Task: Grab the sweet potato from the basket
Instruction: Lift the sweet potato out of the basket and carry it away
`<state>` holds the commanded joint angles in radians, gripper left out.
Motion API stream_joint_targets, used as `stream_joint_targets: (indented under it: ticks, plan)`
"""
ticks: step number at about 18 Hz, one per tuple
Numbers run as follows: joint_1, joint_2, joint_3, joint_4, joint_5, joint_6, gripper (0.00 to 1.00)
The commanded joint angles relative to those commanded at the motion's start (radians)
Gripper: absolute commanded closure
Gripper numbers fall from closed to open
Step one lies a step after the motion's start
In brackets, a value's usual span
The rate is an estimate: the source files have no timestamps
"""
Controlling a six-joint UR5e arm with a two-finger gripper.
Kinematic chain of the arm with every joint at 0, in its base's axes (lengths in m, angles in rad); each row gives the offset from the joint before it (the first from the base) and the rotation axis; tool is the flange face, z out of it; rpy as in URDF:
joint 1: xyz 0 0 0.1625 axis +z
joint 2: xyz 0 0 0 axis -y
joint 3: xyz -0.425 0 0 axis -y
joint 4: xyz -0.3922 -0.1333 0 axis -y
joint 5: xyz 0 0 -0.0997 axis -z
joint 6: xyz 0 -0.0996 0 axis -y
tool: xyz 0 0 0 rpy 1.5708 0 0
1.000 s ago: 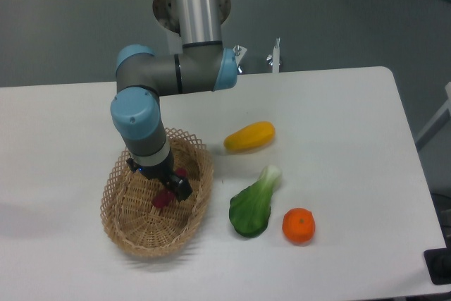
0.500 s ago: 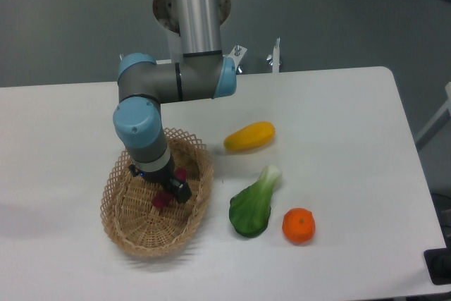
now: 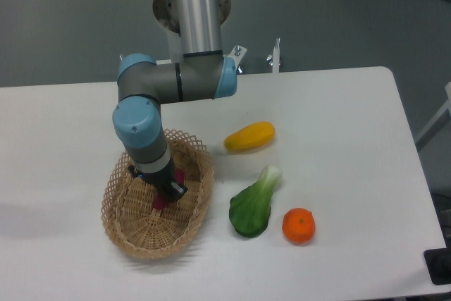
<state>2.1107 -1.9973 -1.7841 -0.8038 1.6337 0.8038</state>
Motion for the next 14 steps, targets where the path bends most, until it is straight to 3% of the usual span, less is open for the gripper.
stream_joint_targets:
  ticks: [7,10,14]
  plan:
    - [0.081,0.092,0.041,-0.021,-0.014,0.09,0.78]
    - [0.158,0.132,0.055,-0.02,-0.018,0.182,0.78]
    - [0.299,0.149,0.118,-0.032,-0.09,0.29,0.78]
